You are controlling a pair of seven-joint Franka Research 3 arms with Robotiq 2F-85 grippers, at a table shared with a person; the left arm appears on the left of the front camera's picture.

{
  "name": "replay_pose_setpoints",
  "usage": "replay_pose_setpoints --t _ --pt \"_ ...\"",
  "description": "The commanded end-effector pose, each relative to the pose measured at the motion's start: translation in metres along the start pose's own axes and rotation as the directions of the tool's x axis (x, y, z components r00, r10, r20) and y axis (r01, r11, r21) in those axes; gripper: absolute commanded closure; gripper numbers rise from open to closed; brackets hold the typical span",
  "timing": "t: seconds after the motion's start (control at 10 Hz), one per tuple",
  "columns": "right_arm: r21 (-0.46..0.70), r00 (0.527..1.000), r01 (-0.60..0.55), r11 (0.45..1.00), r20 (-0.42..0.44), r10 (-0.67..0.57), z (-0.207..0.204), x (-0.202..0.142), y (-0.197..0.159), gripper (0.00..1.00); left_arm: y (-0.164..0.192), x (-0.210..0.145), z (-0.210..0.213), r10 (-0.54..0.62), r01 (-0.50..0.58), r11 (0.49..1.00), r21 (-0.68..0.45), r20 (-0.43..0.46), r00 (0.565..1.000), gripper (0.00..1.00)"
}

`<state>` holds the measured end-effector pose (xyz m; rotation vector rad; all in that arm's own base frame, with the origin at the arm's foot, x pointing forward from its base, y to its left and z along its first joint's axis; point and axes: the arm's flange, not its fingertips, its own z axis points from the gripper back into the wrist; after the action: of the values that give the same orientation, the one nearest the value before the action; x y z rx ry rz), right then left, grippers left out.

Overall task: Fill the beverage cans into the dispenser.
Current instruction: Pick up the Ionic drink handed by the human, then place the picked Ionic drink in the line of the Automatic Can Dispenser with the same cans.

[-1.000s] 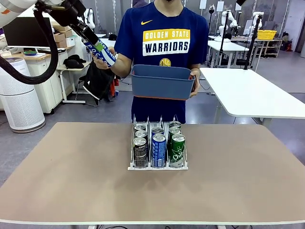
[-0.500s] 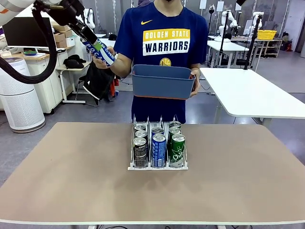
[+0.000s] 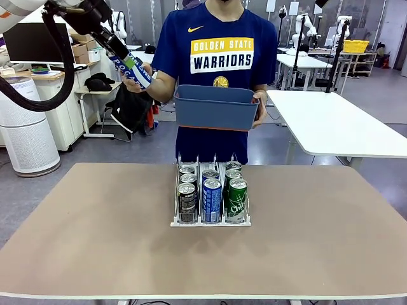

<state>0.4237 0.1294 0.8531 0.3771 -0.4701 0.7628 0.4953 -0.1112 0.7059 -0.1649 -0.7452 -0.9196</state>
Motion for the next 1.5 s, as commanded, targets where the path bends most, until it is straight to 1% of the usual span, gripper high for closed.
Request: replay_pose_setpoints --t 0.0,1.4 --pt "0.011 1.0 0.005 1.0 0.0 -0.005 0.0003 -0.0008 -0.0003 0.0 0.0007 0.0 0.0011 -0.002 0.002 1.0 0.004 0.003 1.0 0.47" --pt "0.011 1.0 0.005 1.0 0.0 -0.005 0.0003 -0.0008 -0.0003 0.0 0.0007 0.0 0.0011 -0.002 0.002 1.0 0.004 0.003 1.0 0.47"
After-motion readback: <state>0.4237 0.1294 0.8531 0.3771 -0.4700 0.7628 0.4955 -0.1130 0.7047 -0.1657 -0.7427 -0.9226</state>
